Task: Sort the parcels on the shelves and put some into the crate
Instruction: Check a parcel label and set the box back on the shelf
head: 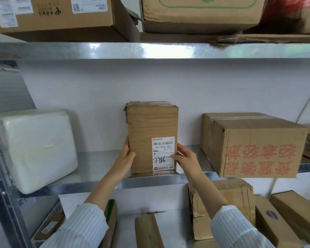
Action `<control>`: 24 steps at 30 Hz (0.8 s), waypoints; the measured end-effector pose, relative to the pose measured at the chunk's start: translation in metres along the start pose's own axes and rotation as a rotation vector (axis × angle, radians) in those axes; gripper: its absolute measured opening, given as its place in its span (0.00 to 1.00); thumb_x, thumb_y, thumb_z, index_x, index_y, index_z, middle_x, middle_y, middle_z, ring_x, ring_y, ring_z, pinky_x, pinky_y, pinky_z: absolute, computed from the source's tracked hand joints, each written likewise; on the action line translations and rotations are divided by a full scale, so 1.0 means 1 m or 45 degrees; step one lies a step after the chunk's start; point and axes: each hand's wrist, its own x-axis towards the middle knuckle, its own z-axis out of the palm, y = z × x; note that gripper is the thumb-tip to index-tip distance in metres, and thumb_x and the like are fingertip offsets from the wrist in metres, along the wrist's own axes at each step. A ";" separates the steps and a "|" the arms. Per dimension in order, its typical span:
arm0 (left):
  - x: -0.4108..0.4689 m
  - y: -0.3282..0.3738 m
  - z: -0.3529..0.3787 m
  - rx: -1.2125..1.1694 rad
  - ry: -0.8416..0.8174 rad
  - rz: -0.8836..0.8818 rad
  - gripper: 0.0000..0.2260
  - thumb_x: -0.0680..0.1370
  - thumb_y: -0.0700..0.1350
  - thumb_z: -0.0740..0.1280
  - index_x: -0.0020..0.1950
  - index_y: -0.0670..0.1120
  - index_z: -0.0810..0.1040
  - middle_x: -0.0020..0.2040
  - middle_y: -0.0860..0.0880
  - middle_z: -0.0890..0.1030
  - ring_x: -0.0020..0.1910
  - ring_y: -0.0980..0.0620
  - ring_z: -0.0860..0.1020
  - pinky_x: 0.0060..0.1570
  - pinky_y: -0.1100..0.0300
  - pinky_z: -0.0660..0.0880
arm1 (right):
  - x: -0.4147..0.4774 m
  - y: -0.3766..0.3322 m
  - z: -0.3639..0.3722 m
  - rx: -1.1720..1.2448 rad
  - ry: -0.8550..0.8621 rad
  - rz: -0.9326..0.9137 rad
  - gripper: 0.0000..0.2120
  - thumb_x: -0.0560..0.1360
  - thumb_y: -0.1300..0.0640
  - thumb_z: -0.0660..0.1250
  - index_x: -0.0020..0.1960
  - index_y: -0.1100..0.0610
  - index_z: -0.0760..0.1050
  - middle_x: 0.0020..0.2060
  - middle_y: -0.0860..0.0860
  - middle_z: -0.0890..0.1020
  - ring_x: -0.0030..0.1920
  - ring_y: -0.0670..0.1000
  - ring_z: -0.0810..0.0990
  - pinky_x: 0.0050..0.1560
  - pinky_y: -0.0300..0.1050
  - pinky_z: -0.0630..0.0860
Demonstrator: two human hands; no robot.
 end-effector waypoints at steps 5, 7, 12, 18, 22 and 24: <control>-0.010 -0.007 -0.008 0.010 0.109 -0.063 0.32 0.82 0.48 0.57 0.77 0.57 0.38 0.79 0.56 0.45 0.77 0.54 0.52 0.73 0.54 0.54 | -0.013 -0.013 -0.004 -0.030 0.045 0.074 0.30 0.74 0.66 0.67 0.74 0.55 0.66 0.70 0.52 0.71 0.72 0.51 0.67 0.68 0.45 0.66; -0.020 -0.005 -0.008 0.071 0.205 0.011 0.33 0.82 0.48 0.59 0.77 0.60 0.39 0.78 0.59 0.45 0.77 0.55 0.51 0.74 0.54 0.52 | -0.023 -0.018 -0.007 -0.029 0.063 0.064 0.28 0.75 0.65 0.67 0.73 0.54 0.67 0.70 0.50 0.71 0.72 0.49 0.66 0.63 0.42 0.65; -0.044 0.029 0.018 0.163 0.502 0.301 0.31 0.81 0.41 0.61 0.78 0.58 0.49 0.77 0.60 0.54 0.75 0.58 0.57 0.74 0.55 0.57 | -0.046 -0.027 -0.034 -0.062 0.024 -0.011 0.22 0.76 0.65 0.64 0.68 0.51 0.73 0.66 0.47 0.75 0.67 0.47 0.72 0.61 0.41 0.65; -0.053 0.088 0.088 0.154 0.698 0.410 0.22 0.80 0.38 0.60 0.71 0.55 0.67 0.65 0.57 0.71 0.59 0.65 0.72 0.54 0.74 0.69 | -0.063 -0.038 -0.094 -0.089 -0.105 -0.048 0.15 0.77 0.69 0.62 0.60 0.57 0.77 0.56 0.53 0.82 0.57 0.51 0.81 0.62 0.48 0.74; -0.050 0.107 0.160 0.147 0.559 0.324 0.18 0.80 0.38 0.60 0.66 0.56 0.71 0.62 0.54 0.75 0.61 0.54 0.74 0.56 0.60 0.73 | -0.073 -0.050 -0.161 -0.032 -0.138 -0.053 0.15 0.75 0.72 0.63 0.60 0.64 0.77 0.53 0.59 0.82 0.50 0.52 0.82 0.54 0.45 0.78; -0.050 0.114 0.194 0.202 0.481 0.275 0.18 0.80 0.38 0.60 0.66 0.55 0.72 0.61 0.52 0.75 0.60 0.56 0.73 0.56 0.60 0.72 | -0.078 -0.058 -0.197 0.002 -0.133 -0.069 0.15 0.74 0.73 0.63 0.59 0.67 0.77 0.51 0.61 0.82 0.45 0.53 0.82 0.51 0.43 0.80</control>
